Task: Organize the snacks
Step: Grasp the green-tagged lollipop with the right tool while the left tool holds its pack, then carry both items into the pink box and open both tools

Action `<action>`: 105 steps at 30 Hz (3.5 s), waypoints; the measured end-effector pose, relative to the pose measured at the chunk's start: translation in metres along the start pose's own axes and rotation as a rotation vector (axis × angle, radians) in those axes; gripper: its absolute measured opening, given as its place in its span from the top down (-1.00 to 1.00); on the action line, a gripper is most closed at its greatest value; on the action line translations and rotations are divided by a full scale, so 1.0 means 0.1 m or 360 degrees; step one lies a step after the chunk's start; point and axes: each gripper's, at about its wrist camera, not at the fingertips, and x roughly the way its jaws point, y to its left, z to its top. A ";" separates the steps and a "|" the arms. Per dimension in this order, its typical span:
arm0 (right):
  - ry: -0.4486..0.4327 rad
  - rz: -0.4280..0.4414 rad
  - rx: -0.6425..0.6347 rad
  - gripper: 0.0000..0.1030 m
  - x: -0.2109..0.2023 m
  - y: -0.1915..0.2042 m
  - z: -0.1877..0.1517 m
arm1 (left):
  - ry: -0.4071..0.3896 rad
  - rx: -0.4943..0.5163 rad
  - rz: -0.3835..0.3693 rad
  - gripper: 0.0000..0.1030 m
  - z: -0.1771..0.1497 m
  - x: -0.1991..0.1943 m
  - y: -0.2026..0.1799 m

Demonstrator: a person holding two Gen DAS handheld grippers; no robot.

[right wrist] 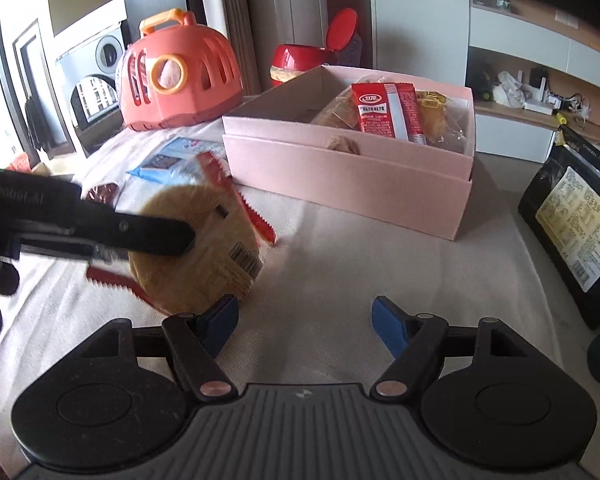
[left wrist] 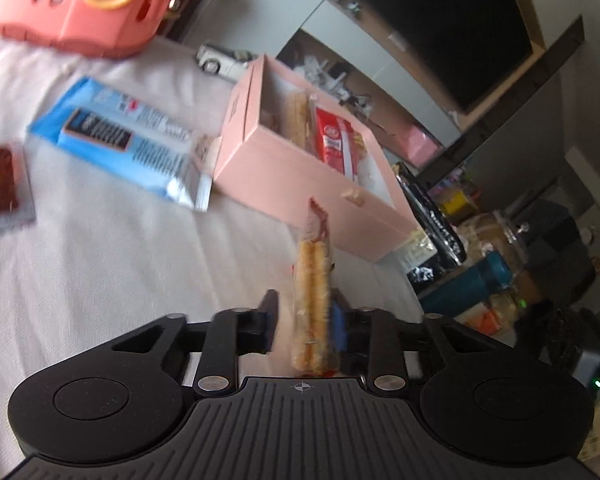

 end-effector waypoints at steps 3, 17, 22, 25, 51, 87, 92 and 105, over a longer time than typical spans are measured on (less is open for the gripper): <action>0.0027 -0.0026 -0.0028 -0.45 -0.05 0.01 -0.01 | -0.0033 0.0069 0.0067 0.54 0.02 -0.03 -0.06; 0.0180 0.0001 0.0099 -0.54 -0.50 -0.04 -0.36 | 0.0036 0.0396 0.0199 0.58 -0.39 -0.52 -0.35; 0.0198 0.0012 0.0160 -0.93 -0.40 0.02 -0.34 | 0.0028 0.0418 0.0205 0.58 -0.43 -0.53 -0.37; 0.0157 -0.0014 0.0199 -1.00 -0.38 0.06 -0.37 | 0.0025 0.0415 0.0206 0.58 -0.44 -0.53 -0.37; 0.0115 -0.0002 -0.0169 -0.21 -0.30 0.42 -0.30 | 0.0022 0.0359 0.0198 0.54 -0.45 -0.59 -0.28; -0.0594 -0.0063 0.0121 0.27 -0.76 -0.73 2.05 | -0.0331 0.0272 -0.0229 0.59 1.63 0.32 -0.70; -0.0442 -0.0098 0.0176 0.26 -0.15 -0.85 1.98 | -0.0105 0.0165 -0.0212 0.50 1.62 0.80 -0.28; -0.0335 -0.0137 0.0032 -0.19 0.22 -0.61 1.55 | -0.0329 0.0002 0.0352 0.45 1.74 0.41 0.72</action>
